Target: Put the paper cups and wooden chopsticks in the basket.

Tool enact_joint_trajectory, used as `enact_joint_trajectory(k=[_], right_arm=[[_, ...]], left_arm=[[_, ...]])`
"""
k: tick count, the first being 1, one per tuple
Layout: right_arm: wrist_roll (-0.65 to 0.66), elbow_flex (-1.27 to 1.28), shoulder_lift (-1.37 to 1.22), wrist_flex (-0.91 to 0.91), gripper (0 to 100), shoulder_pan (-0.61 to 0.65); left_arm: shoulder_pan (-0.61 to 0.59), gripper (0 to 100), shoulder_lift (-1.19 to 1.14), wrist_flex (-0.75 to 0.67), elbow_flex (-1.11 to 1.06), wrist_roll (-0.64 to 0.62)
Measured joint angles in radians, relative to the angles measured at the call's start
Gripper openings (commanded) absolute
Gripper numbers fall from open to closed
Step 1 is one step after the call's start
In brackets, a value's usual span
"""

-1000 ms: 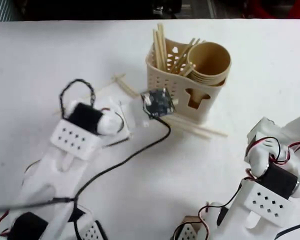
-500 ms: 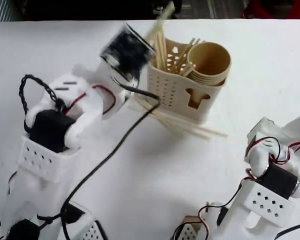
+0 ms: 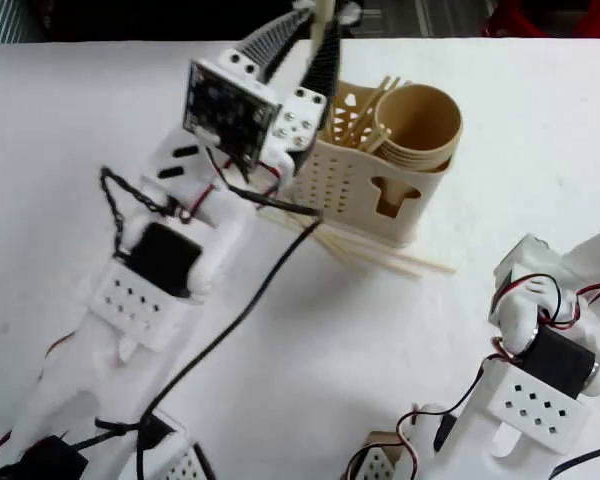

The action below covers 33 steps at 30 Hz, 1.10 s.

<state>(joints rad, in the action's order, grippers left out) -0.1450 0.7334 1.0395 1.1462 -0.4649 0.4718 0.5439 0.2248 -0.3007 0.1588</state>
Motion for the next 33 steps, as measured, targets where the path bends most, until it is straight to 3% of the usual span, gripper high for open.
enact_joint_trajectory(k=[11,15,25,33], right_arm=[[0.000,0.000,0.000,0.000,11.2,0.000],[0.000,0.000,0.000,0.000,11.2,0.000],[0.000,0.000,0.000,0.000,11.1,0.000],[0.037,0.000,0.000,0.000,10.9,0.000]], left_arm=[[0.011,3,-0.236,-0.072,-0.009,0.000],[0.011,16,-0.295,-0.052,-0.009,0.000],[-0.060,17,-0.287,0.262,0.066,0.000],[-0.132,14,-0.061,0.631,0.175,0.000]])
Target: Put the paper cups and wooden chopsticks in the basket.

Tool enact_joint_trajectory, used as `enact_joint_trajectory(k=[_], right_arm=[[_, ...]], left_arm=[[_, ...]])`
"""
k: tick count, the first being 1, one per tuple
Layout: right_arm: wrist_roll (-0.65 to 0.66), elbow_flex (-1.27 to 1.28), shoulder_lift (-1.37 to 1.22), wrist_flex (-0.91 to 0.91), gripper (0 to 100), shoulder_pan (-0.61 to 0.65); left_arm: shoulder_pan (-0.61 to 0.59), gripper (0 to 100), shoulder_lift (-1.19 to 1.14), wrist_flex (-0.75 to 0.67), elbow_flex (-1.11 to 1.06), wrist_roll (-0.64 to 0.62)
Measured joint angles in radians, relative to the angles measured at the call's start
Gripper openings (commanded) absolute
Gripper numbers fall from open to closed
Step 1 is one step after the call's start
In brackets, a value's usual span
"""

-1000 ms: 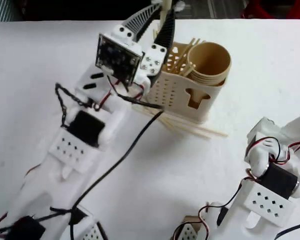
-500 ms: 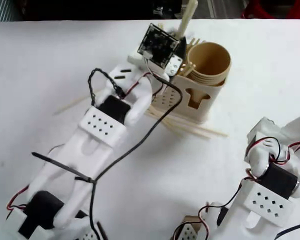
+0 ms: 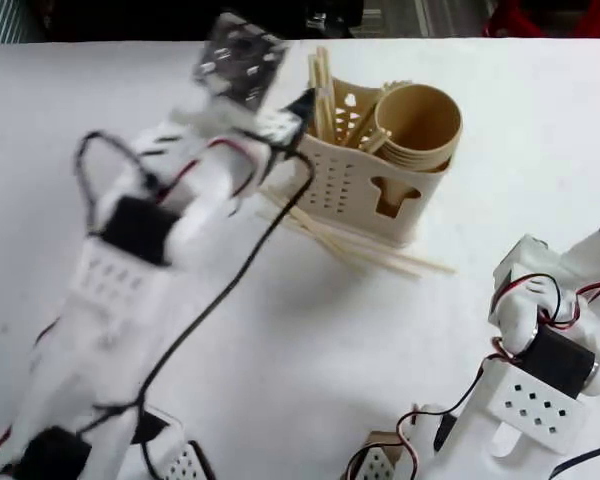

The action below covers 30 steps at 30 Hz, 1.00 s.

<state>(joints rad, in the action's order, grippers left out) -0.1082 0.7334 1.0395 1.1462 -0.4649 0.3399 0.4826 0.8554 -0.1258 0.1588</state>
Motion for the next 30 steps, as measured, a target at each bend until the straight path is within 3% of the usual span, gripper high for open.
enact_joint_trajectory(k=[4,12,23,30], right_arm=[[0.006,0.000,0.000,0.000,11.1,0.012],[0.180,0.000,0.000,0.021,11.1,0.161],[0.417,-0.149,-0.002,0.190,10.8,0.442],[0.505,-0.345,-0.063,0.374,10.8,0.672]], left_arm=[[-0.055,2,0.138,0.153,0.002,0.000],[-0.110,2,0.374,0.368,-0.048,0.000],[-0.364,3,0.879,0.321,-0.574,0.000],[-0.419,3,1.232,0.301,-0.942,0.000]])
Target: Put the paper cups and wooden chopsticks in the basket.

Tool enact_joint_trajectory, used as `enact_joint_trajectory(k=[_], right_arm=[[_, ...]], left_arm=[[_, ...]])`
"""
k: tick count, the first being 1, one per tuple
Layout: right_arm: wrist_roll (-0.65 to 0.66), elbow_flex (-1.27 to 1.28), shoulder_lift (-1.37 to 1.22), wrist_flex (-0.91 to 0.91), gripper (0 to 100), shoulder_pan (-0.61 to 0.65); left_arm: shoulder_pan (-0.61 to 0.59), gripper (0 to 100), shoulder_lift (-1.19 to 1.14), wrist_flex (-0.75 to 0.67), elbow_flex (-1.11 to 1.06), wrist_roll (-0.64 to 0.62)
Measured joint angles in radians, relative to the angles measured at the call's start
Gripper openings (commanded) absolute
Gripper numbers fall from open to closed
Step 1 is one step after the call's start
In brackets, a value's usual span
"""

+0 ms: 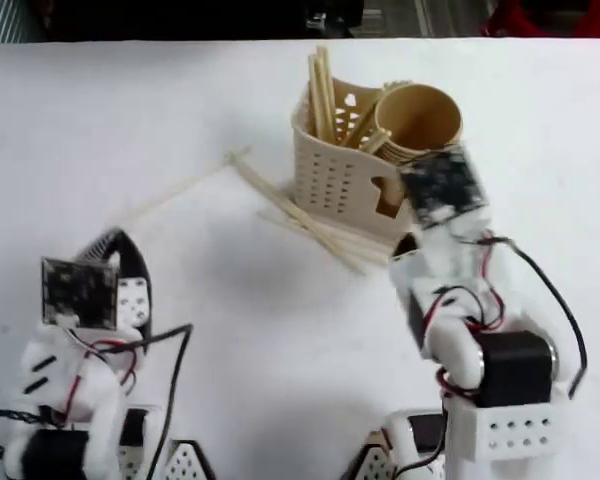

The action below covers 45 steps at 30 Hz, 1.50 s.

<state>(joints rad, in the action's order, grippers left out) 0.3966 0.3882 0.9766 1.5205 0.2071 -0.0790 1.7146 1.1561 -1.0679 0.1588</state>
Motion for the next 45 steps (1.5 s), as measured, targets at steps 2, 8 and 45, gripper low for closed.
enact_joint_trajectory(k=[2,8,45], right_arm=[[0.026,-0.060,-0.080,0.061,10.9,0.075],[0.058,-0.224,-0.302,0.138,11.1,0.287],[0.058,-1.424,-1.921,-0.040,19.7,0.399]], left_arm=[[-0.002,3,0.078,0.000,-0.084,0.000],[-0.005,2,0.095,-0.025,-0.261,0.000],[-0.071,3,0.100,-0.069,-0.370,0.000]])
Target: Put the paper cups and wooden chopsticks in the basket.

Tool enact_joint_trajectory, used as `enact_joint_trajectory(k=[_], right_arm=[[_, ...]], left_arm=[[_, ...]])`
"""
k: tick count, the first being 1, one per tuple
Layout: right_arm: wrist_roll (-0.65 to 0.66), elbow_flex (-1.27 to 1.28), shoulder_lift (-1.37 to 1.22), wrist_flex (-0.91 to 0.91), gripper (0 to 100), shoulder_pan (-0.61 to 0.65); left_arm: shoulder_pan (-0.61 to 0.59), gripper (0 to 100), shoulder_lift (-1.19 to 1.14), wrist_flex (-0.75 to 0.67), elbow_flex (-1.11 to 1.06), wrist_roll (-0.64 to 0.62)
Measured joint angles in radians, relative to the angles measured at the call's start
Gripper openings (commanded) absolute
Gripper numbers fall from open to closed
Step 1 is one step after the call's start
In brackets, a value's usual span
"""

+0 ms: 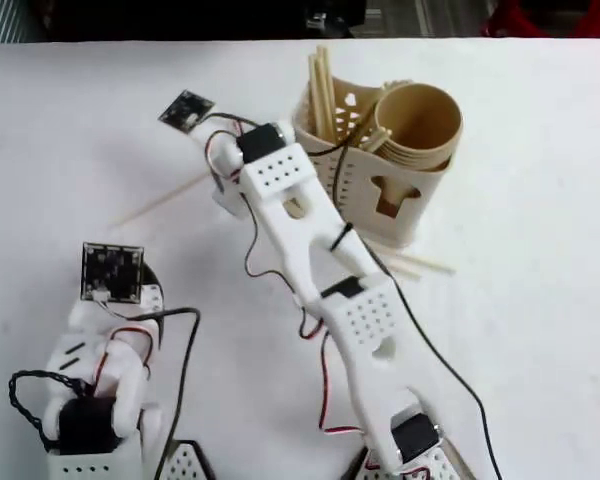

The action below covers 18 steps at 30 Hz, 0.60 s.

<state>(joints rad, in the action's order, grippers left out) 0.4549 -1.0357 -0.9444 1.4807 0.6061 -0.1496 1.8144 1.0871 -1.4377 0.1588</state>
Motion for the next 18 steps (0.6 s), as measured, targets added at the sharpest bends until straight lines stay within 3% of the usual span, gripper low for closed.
enact_joint_trajectory(k=[8,18], right_arm=[[0.000,-0.216,-0.190,0.002,19.7,-0.032],[0.002,-0.236,-0.216,0.020,19.8,-0.066]], left_arm=[[0.000,3,0.000,0.000,0.000,0.000],[0.000,3,0.000,0.000,0.000,0.000]])
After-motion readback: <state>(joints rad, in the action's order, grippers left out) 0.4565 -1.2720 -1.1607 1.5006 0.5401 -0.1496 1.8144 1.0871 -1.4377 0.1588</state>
